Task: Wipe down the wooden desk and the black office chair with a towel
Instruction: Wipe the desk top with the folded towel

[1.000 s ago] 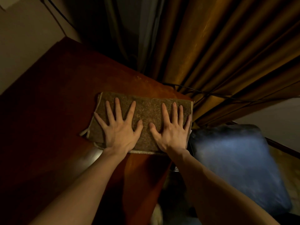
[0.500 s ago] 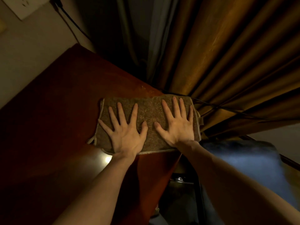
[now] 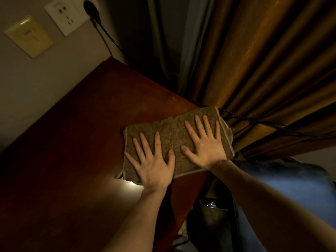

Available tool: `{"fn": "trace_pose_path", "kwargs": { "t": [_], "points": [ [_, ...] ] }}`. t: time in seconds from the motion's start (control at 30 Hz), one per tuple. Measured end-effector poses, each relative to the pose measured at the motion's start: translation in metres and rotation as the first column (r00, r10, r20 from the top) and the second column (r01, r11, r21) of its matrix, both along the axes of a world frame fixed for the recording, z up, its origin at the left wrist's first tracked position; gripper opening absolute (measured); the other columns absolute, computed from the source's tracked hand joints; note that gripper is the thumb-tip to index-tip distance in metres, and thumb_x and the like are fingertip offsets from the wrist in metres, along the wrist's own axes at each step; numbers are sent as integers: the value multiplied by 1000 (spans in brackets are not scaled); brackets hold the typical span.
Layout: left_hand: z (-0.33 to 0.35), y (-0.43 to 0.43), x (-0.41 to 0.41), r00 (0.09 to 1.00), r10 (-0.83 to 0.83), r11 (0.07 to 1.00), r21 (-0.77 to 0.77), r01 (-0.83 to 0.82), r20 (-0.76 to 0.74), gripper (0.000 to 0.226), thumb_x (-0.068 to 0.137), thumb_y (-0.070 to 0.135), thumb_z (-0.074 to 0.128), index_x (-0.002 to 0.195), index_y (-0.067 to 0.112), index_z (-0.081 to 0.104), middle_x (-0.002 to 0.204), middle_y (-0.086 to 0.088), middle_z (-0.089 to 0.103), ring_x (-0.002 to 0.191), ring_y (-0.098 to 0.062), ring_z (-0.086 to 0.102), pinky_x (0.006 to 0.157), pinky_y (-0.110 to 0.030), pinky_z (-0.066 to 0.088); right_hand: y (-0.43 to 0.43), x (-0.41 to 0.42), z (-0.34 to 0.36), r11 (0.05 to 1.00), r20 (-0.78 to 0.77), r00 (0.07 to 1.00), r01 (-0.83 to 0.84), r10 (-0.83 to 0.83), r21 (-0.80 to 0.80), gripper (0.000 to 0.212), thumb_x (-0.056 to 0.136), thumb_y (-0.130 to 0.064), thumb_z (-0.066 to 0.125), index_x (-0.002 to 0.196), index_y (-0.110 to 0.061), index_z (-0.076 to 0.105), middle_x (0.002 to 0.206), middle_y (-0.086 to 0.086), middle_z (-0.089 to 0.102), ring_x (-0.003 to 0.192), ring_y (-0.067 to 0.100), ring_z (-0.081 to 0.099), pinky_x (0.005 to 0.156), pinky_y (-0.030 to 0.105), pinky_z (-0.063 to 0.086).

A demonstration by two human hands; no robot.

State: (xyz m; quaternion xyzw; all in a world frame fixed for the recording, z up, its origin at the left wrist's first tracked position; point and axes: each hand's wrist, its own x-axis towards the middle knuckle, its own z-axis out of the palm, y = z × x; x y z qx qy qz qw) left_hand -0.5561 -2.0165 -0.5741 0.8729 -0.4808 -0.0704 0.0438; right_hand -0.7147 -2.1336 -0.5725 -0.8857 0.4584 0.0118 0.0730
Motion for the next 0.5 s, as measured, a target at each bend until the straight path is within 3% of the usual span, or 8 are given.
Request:
{"fn": "trace_pose_path", "kwargs": {
  "t": [0.27,0.5],
  "points": [
    [-3,82,16,1000,4,1000,5,-4,15,77,97,68,26,163,31,17,171,-15,7,157,-38,4,119,-71,2,88,15,1,999,-12,1000,18,-18,30,86,95,-78,18,164,-32,-4,172,8,-7,157,34,-14,122,65,-5],
    [-6,172,33,1000,15,999,30,-16,18,77,97,69,23,164,34,8,171,-13,1,158,-36,-2,120,-70,-1,175,30,1,999,-7,1000,2,-1,42,85,96,-79,20,164,-31,0,172,9,-3,157,35,-10,122,66,-1]
  ]
}}
